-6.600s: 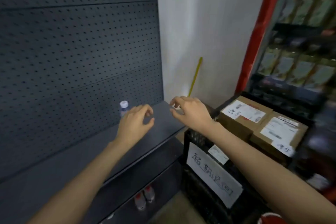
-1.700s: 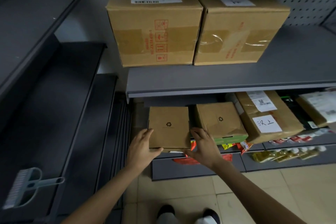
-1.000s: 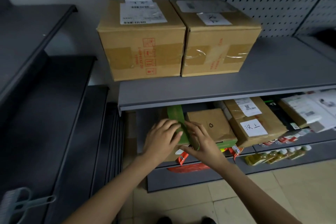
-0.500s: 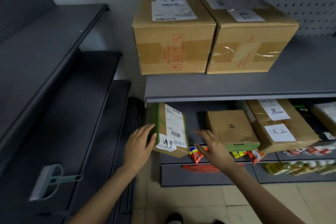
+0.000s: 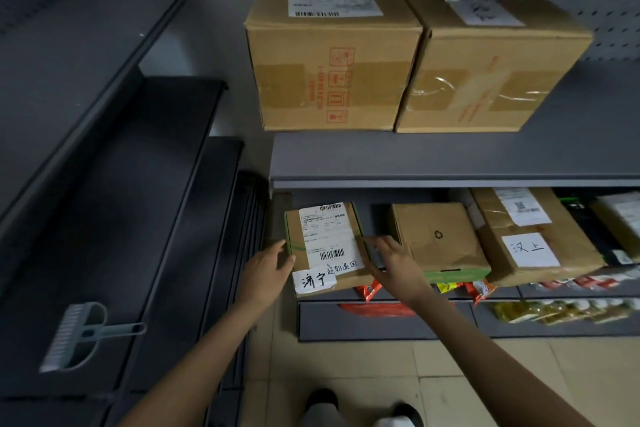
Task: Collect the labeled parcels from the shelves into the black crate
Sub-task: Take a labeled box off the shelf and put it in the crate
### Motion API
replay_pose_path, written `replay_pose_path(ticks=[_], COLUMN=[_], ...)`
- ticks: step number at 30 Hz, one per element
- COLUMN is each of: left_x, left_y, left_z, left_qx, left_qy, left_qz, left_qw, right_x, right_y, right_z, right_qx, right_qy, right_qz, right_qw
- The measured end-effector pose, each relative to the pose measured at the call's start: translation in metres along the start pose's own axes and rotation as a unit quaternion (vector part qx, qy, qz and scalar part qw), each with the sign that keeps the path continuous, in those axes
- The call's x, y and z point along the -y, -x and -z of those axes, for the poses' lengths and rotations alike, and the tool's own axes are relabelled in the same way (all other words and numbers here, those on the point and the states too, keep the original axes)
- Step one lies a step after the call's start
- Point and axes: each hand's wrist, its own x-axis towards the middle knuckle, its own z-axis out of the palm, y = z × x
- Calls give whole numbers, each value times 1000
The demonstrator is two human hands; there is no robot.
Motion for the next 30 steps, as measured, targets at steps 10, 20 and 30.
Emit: replay_pose_path(ticks=[10, 20, 30], left_x=[4, 4, 10], left_y=[16, 28, 38], left_z=[-9, -11, -12], left_qx=[18, 30, 27], left_qy=[16, 36, 127], left_qz=[-6, 3, 20], left_qw=[1000, 999, 991], right_x=[2, 4, 21], right_y=[16, 9, 5], right_z=[-17, -21, -32], right_qx=[48, 58, 39], right_qy=[-14, -56, -160], right_qz=[-67, -116, -225], right_qw=[996, 990, 960])
